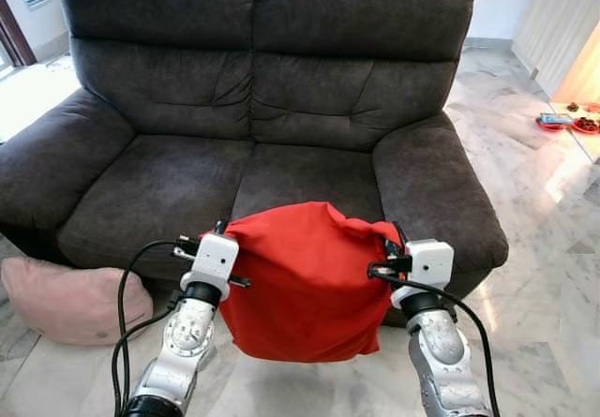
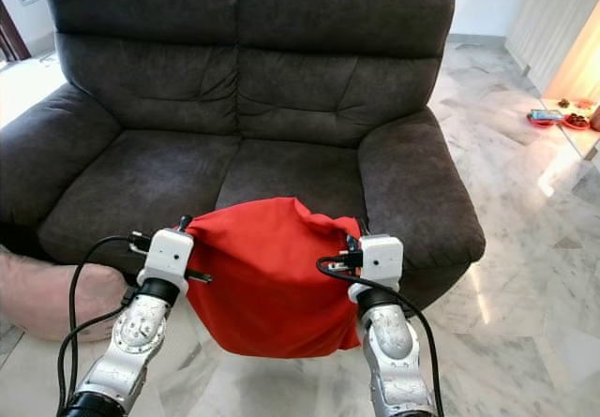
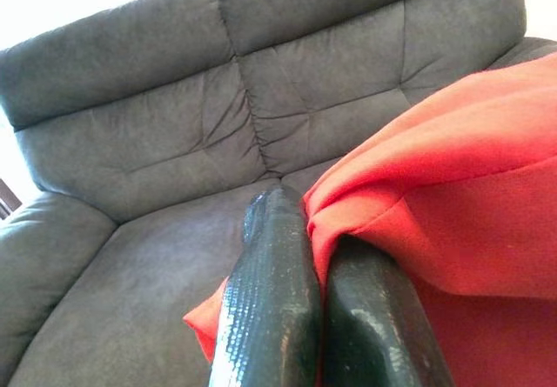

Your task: Move the pillow to the sofa from floor

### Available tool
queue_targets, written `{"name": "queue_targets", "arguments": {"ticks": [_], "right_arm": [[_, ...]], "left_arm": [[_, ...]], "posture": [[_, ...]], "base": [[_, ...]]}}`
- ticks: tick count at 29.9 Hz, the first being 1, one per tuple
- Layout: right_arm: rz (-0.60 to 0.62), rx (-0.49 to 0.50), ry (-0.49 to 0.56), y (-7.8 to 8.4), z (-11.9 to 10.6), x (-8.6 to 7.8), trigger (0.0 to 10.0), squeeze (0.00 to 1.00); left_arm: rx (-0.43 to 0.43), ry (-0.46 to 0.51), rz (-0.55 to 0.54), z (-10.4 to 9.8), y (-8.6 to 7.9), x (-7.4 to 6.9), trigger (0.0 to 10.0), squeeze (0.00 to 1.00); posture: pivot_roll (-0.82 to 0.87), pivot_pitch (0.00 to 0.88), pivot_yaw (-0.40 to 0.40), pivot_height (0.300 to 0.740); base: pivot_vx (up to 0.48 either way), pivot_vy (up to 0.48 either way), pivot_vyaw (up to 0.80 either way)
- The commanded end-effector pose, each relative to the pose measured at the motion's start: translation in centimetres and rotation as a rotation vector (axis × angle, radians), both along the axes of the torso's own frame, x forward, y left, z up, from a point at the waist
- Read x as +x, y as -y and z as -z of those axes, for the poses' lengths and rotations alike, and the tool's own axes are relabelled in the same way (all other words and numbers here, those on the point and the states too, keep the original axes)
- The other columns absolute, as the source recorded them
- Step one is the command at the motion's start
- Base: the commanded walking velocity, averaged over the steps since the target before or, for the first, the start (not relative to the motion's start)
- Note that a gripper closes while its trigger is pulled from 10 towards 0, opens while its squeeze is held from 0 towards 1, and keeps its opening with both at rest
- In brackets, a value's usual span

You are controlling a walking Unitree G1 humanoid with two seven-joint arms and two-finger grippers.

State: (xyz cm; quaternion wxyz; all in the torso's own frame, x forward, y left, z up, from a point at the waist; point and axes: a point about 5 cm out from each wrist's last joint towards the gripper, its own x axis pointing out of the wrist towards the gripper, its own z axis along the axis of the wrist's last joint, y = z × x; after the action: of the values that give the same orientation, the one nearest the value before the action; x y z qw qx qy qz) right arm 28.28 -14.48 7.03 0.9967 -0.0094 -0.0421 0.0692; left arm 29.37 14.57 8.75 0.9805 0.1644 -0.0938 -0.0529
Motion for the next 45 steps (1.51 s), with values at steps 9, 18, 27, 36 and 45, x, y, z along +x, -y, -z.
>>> {"name": "queue_targets", "arguments": {"ticks": [9, 18, 27, 36, 45], "right_arm": [[-0.007, -0.012, 0.104, -0.09, -2.44, 0.57, 10.0, 0.00], [-0.008, -0.002, 0.100, -0.09, -2.67, 0.83, 10.0, 0.00], [-0.019, -0.008, 0.112, -0.09, -2.91, 0.81, 10.0, 0.00], [-0.025, -0.001, 0.104, -0.28, -2.99, 0.96, 10.0, 0.00], [-0.029, -0.008, 0.108, -0.38, -3.10, 1.03, 10.0, 0.00]], "left_arm": [[0.009, 0.091, 0.040, -2.13, 0.55, 0.26, 10.0, 0.00], [0.010, 0.091, 0.047, -2.16, 0.54, 0.18, 10.0, 0.00], [0.009, 0.088, 0.043, -2.11, 0.55, 0.13, 10.0, 0.00], [0.009, 0.085, 0.045, -2.09, 0.50, 0.06, 10.0, 0.00], [0.010, 0.089, 0.044, -2.27, 0.40, 0.02, 10.0, 0.00]], "posture": [[0.07, 0.000, -0.009, 0.740], [0.07, 0.000, -0.008, 0.740], [0.07, 0.000, -0.012, 0.740], [0.07, 0.000, -0.015, 0.740], [0.07, 0.000, -0.014, 0.740]], "base": [[0.262, 0.000, 0.00], [0.276, 0.000, 0.00], [0.277, 0.000, -0.32], [0.277, 0.000, 0.00], [0.278, 0.000, 0.00]]}}
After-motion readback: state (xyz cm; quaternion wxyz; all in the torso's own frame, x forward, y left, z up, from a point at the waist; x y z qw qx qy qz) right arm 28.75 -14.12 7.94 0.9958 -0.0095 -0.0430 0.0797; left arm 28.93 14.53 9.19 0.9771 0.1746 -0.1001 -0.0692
